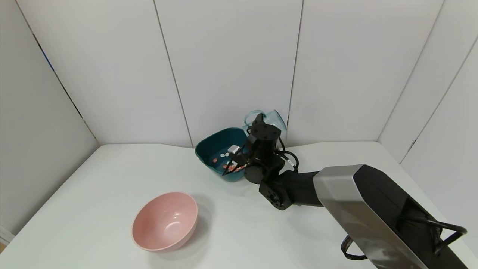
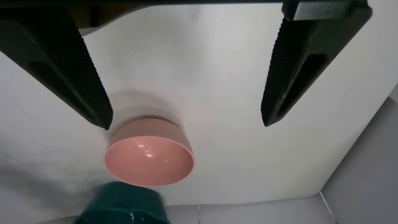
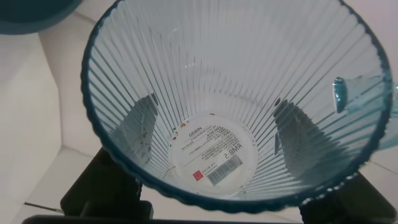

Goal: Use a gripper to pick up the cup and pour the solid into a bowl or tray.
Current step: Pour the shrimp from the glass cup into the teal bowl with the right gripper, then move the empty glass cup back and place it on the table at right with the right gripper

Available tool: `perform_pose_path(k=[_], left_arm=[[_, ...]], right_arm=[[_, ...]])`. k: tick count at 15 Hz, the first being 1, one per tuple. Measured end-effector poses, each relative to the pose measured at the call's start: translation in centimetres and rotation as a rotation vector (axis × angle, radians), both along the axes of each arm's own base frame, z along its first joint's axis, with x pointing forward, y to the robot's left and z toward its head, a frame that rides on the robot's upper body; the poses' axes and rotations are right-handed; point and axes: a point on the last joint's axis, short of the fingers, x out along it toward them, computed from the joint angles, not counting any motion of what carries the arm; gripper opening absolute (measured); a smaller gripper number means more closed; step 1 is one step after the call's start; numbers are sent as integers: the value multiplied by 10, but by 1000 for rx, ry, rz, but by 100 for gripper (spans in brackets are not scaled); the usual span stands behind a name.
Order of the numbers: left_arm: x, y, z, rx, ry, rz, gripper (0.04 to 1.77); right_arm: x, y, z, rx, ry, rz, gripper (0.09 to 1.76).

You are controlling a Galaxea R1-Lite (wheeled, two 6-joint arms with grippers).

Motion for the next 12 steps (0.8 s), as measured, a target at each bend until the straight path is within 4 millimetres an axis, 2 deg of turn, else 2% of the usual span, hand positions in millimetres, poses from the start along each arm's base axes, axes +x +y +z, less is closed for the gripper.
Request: perform_pose_path(k=[4, 7, 12], left_arm=[[0, 0, 0, 0, 0, 0, 172], [0, 0, 0, 0, 0, 0, 172], [0, 0, 0, 0, 0, 0, 172]], right_arm=[[-1, -4, -3, 67, 31, 7, 134], [-6, -10, 2, 187, 79, 12, 134], [-11, -30, 29, 485, 108, -16, 134]])
